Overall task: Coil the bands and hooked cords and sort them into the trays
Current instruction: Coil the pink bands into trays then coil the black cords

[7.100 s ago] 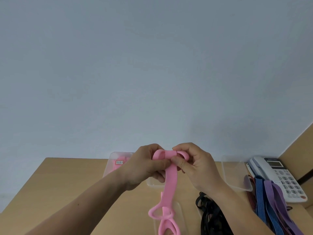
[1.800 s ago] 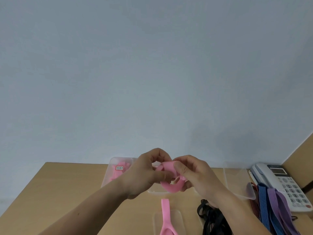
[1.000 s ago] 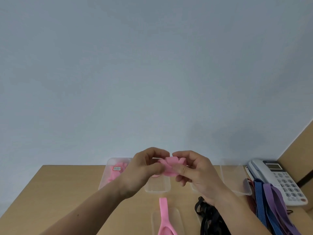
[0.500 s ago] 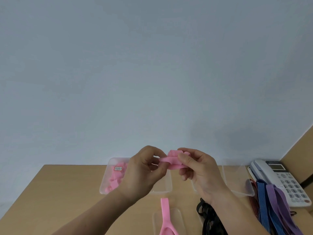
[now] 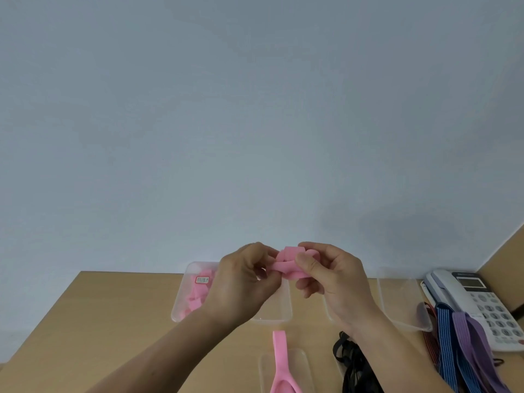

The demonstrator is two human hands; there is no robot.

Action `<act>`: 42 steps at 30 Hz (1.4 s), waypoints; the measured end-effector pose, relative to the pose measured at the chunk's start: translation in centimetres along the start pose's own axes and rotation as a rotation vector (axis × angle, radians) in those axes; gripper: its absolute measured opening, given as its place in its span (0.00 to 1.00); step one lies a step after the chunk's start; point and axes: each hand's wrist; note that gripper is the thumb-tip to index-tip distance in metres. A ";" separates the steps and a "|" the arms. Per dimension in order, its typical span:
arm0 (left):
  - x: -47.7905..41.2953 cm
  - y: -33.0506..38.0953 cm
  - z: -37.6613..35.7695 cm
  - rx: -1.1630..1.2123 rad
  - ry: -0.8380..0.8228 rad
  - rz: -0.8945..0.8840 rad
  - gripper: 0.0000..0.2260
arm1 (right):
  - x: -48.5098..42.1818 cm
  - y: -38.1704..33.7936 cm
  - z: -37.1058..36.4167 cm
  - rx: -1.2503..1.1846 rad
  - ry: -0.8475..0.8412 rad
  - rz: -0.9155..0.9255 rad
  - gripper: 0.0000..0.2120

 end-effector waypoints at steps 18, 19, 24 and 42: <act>-0.8 -1.9 0.5 0.531 -0.164 0.082 0.14 | 0.3 0.5 0.2 -0.004 -0.195 0.020 0.12; -0.8 -1.9 0.4 0.552 -0.158 0.091 0.14 | 0.3 0.7 0.1 0.016 -0.170 0.029 0.10; -0.4 -2.3 0.1 0.644 -0.149 0.125 0.14 | 0.2 1.4 -0.2 0.090 -0.125 0.016 0.07; 0.4 -6.4 0.1 0.841 -0.399 0.388 0.19 | -0.1 4.4 -0.6 1.236 -0.258 0.229 0.21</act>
Point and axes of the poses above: each hand's wrist, its own x-axis away from the middle knuckle, its own z-axis out of the back of the hand, y = z × x, and after that the axes turned 14 degrees about -y, right-handed
